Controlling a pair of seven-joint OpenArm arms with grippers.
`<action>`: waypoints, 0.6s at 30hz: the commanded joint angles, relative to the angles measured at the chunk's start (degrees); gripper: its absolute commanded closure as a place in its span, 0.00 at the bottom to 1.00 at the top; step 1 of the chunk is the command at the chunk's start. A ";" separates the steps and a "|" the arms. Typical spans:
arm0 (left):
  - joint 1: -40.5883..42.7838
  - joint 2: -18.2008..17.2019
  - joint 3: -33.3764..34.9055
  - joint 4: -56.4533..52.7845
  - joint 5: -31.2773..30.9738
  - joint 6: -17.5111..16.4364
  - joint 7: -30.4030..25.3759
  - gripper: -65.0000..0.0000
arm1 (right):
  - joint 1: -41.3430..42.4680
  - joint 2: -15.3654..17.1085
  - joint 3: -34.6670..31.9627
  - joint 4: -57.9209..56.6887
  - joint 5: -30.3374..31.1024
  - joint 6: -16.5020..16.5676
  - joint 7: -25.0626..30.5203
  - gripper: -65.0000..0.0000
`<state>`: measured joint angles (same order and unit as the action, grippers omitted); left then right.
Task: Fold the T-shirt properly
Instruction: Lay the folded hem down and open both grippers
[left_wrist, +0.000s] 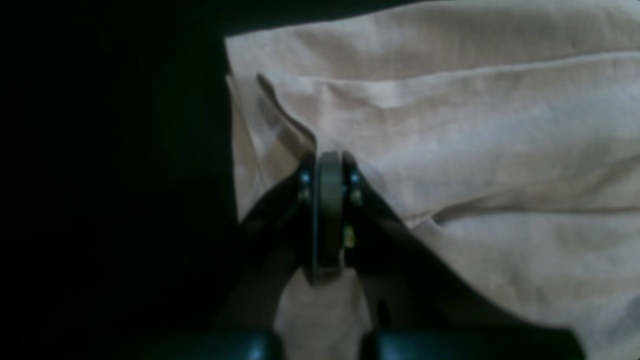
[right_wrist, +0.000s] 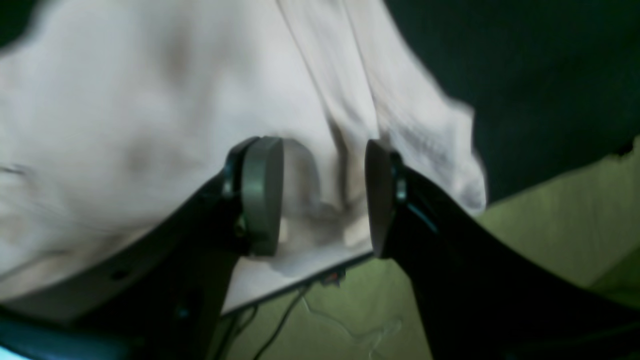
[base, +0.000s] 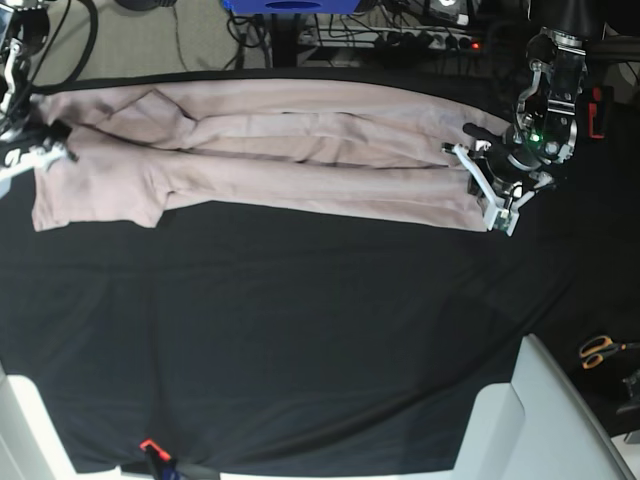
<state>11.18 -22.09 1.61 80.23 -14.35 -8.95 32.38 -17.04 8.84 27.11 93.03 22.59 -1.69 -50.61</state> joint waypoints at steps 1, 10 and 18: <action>-0.15 -0.81 -0.24 0.79 0.06 0.38 -0.78 1.00 | -0.06 0.87 0.27 2.75 0.31 0.16 1.16 0.62; 1.26 -0.73 -0.86 1.22 0.06 0.55 -0.78 1.00 | 9.43 3.07 0.18 -3.14 -0.13 14.66 0.81 0.63; 1.35 -1.17 -0.95 1.22 0.06 0.64 -0.86 1.00 | 17.17 5.62 -1.93 -17.91 -0.13 17.30 1.95 0.63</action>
<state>12.73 -22.35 1.06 80.51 -14.37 -8.78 32.21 -0.58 12.95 24.86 74.26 22.41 15.53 -49.60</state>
